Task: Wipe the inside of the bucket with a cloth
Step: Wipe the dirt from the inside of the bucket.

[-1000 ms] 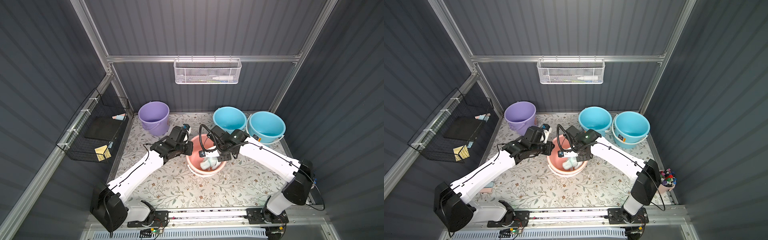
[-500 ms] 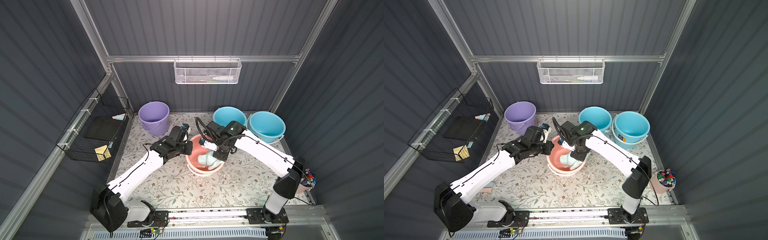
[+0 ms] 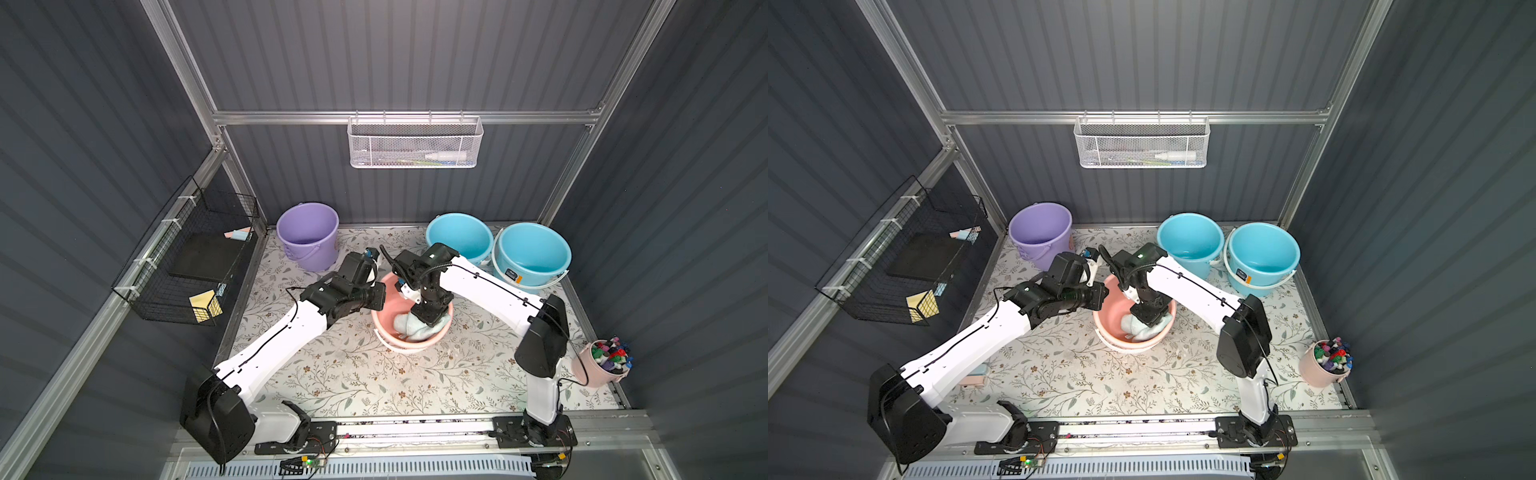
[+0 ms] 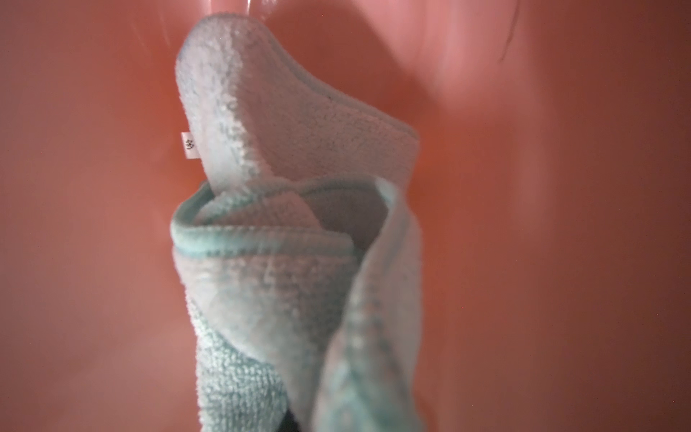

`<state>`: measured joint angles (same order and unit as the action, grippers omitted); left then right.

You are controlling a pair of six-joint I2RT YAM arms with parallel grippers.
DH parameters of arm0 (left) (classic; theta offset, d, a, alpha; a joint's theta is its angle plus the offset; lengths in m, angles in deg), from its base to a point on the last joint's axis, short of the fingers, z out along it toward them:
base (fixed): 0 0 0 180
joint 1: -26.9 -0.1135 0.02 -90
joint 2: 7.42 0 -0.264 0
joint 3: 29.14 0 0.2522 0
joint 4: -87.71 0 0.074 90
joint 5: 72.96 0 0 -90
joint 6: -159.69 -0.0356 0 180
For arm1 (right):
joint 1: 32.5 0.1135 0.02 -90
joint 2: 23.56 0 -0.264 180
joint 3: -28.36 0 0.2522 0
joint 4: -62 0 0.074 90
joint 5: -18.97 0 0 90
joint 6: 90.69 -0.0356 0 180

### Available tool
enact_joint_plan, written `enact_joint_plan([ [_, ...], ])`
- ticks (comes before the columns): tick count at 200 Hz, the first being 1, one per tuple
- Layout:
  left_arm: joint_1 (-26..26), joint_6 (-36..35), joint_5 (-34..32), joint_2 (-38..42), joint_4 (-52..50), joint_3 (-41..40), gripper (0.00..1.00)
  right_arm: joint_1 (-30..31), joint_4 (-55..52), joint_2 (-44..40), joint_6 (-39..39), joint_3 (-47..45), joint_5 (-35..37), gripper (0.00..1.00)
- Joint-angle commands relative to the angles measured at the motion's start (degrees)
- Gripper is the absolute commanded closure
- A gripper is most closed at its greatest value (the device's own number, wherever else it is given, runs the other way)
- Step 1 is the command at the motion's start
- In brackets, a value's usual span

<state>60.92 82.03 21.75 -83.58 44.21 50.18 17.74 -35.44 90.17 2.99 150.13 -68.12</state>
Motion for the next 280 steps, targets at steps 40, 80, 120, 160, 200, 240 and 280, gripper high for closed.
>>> enact_joint_plan([
  [40, -0.3, 0.0, 1.2, 1.5, 2.0, 1.7, 1.0, -0.8, 6.4, 6.2, -3.2, -2.1, -2.9, 1.0],
  [80, -0.3, 0.1, 0.9, 1.2, 1.8, 1.9, 1.0, -0.8, 12.2, 9.5, -3.9, -5.1, -2.3, 1.0],
  [120, -0.3, 0.3, 0.8, 0.7, 1.9, 2.2, 1.0, -1.0, 19.0, 11.4, -5.6, -9.5, -2.4, 1.0],
  [160, -0.3, 0.6, 0.8, 0.8, 2.1, 1.9, 1.0, -0.9, 24.6, 12.3, -8.1, -14.3, -4.8, 1.0],
  [200, -0.3, 0.7, 0.1, 1.0, 2.0, 1.5, 1.0, -1.0, 24.2, 8.7, -9.0, -14.5, -4.2, 1.0],
  [240, -0.3, 1.0, -0.2, 1.5, 2.0, 1.2, 1.0, -1.0, 18.9, 0.4, -10.4, -12.1, -4.7, 1.0],
  [280, -0.3, 1.1, -0.1, 1.8, 2.3, 1.0, 1.0, -1.0, 13.8, -8.0, -12.3, -9.7, -5.2, 1.0],
])
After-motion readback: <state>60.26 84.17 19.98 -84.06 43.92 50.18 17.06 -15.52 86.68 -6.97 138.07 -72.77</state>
